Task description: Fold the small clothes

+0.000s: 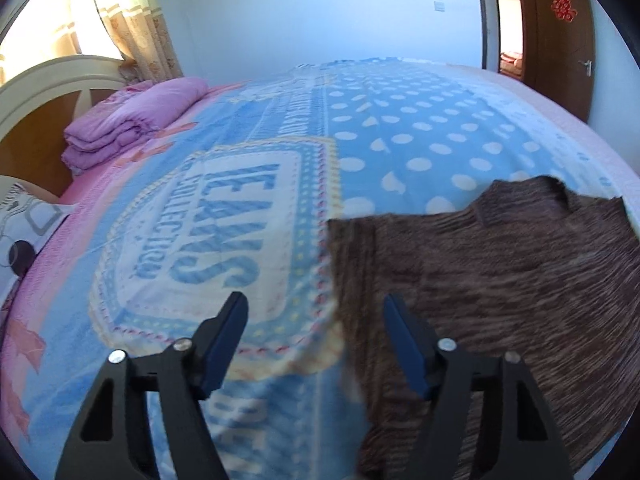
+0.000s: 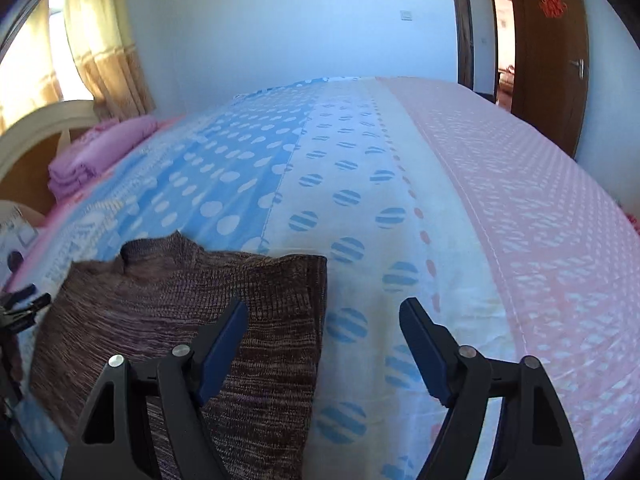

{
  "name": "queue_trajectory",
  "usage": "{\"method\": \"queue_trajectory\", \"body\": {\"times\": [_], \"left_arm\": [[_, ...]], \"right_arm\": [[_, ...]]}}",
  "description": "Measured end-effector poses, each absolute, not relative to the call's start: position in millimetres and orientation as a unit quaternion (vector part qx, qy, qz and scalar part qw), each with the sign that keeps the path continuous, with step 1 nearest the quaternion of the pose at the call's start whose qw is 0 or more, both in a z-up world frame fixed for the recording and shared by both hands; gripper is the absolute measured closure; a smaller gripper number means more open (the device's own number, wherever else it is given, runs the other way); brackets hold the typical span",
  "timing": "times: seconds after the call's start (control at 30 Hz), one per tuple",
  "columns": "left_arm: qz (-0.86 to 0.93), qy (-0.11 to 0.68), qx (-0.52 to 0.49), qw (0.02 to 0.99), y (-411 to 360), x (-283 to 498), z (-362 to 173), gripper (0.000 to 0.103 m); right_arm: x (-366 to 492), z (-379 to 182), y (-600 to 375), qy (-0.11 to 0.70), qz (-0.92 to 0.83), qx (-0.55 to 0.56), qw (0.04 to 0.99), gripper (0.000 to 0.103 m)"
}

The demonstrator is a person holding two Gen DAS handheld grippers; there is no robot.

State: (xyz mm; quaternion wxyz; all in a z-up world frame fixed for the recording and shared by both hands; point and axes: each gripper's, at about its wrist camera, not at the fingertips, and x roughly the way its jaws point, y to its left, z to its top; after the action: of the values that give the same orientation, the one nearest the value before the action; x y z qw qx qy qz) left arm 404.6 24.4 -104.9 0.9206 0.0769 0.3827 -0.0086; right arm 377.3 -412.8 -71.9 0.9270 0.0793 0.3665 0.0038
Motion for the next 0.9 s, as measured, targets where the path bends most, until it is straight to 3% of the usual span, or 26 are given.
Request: {"method": "queue_trajectory", "body": {"times": [0.07,0.17,0.27,0.3,0.4,0.43,0.47,0.5,0.7,0.8,0.83,0.9], "left_arm": [[-0.027,0.386,0.077,0.919,11,416,-105,0.035],[-0.040,0.397,0.090,0.912,-6,431,-114,0.044],[-0.051,0.412,0.101,0.904,-17,441,-125,0.070],[-0.056,0.418,0.099,0.901,-18,442,-127,0.085],[-0.060,0.411,0.106,0.904,-21,439,-128,0.098],[-0.061,0.405,0.111,0.906,-22,436,-126,0.098],[-0.058,0.394,0.115,0.910,-22,432,-123,0.098],[-0.054,0.381,0.115,0.916,-20,428,-120,0.098],[-0.026,0.351,0.063,0.934,4,425,-107,0.098],[-0.022,0.384,0.072,0.920,-1,437,-126,0.097],[-0.019,0.391,0.076,0.917,-2,439,-130,0.092],[-0.006,0.388,0.075,0.919,-1,438,-127,0.086]], "right_arm": [[381,-72,-411,0.375,0.018,0.079,0.924,0.052],[384,-74,-403,0.378,0.044,0.071,0.922,0.054],[389,-80,-391,0.385,0.055,0.047,0.920,0.054],[393,-83,-388,0.390,0.051,0.037,0.918,0.054],[406,-99,-382,0.416,0.048,0.028,0.908,0.057],[407,-102,-381,0.419,0.049,0.025,0.906,0.065],[409,-105,-377,0.426,0.050,0.014,0.903,0.089],[410,-107,-373,0.430,0.047,-0.001,0.901,0.099],[405,-87,-366,0.388,0.020,-0.018,0.921,0.099],[421,-103,-363,0.433,0.011,-0.030,0.901,0.099],[422,-106,-361,0.437,0.005,-0.041,0.898,0.099],[419,-102,-357,0.429,-0.011,-0.056,0.902,0.087]]}}
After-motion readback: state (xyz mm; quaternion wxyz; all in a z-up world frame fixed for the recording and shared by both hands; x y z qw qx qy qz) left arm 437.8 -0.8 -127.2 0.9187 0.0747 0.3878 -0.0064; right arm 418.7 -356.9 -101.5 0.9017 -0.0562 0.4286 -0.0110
